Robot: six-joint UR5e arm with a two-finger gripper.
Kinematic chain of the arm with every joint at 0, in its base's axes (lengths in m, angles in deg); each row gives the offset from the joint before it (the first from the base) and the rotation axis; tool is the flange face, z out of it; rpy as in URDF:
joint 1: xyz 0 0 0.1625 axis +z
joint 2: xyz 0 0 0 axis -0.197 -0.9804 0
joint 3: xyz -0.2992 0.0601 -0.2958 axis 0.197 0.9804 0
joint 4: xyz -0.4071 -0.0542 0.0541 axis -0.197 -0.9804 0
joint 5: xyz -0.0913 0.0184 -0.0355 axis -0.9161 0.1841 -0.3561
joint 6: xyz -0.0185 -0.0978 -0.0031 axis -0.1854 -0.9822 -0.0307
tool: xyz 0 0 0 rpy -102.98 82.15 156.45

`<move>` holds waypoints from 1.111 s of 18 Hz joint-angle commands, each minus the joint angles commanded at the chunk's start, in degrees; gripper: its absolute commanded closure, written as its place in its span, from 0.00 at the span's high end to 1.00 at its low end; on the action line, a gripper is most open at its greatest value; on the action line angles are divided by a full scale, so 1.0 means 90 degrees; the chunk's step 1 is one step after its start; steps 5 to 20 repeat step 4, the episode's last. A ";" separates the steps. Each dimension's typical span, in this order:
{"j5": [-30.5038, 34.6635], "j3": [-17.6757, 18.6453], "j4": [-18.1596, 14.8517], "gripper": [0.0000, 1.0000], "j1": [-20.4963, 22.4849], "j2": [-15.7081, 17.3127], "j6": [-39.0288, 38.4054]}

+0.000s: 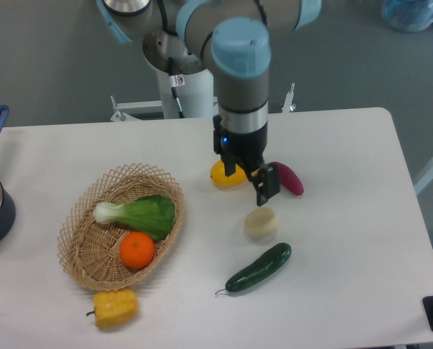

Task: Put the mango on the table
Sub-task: 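Open the gripper to release the mango and raise it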

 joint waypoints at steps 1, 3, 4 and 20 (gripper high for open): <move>-0.0019 -0.0059 -0.0137 1.00 0.0136 0.0087 0.0039; -0.0165 -0.0060 -0.0226 1.00 0.0381 0.0214 0.0156; -0.0253 -0.0021 -0.0236 1.00 0.0508 0.0312 0.0321; -0.0253 -0.0021 -0.0236 1.00 0.0508 0.0312 0.0321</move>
